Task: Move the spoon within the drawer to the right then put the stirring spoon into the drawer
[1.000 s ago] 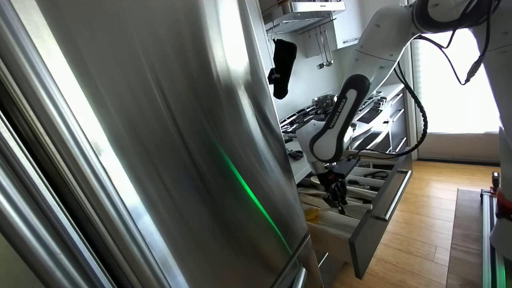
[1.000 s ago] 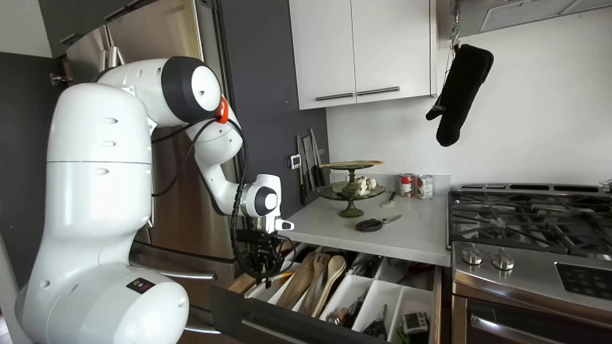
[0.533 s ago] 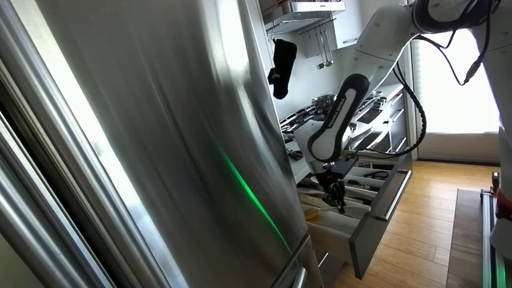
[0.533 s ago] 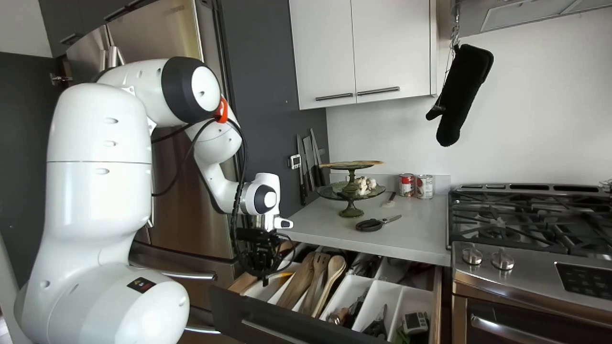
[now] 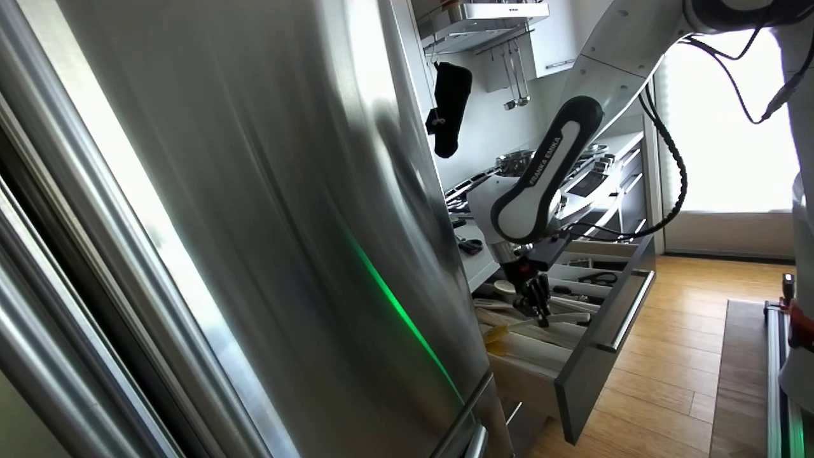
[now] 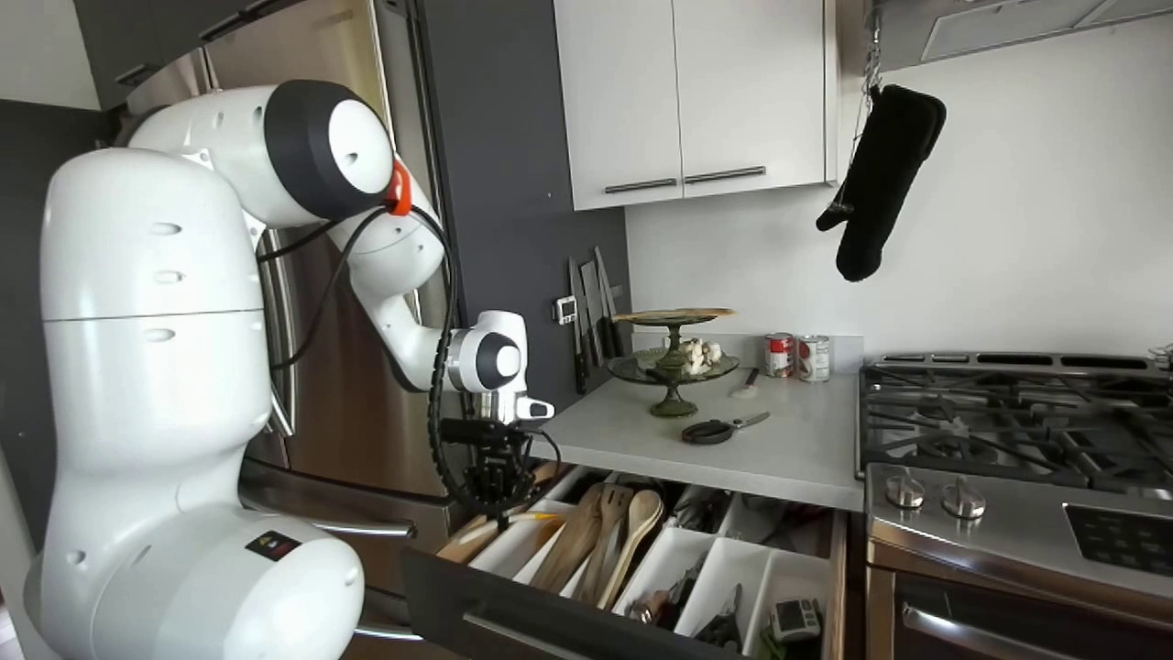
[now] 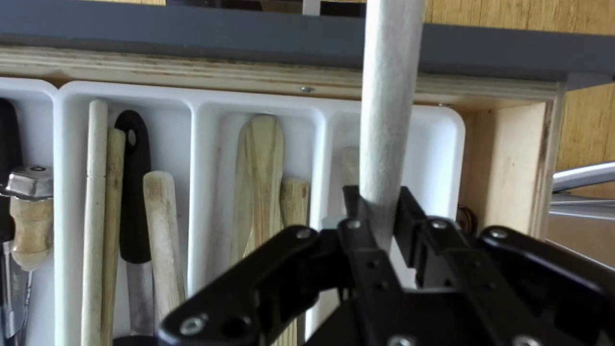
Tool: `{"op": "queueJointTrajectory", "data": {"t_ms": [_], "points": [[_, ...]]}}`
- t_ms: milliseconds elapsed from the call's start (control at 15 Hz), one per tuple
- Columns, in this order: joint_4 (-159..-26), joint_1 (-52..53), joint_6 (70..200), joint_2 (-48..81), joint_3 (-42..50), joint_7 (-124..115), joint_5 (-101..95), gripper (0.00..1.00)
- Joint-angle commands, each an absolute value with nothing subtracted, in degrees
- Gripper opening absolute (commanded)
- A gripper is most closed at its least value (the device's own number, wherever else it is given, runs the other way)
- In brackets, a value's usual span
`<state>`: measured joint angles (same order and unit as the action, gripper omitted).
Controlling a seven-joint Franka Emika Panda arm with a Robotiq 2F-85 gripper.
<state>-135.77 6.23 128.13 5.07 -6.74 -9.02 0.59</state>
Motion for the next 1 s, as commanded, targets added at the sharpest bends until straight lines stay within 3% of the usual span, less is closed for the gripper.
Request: {"op": "queueJointTrajectory", "data": {"t_ms": [0, 400, 933], "points": [[-138.99, 6.99, 127.60, -0.44, -6.91, -10.24, -0.35, 0.05], [-140.36, 6.73, 133.59, -1.05, -7.08, -12.44, -2.72, 0.05], [-142.95, 6.72, 150.80, 3.97, -6.44, -16.67, -6.85, 0.05]]}}
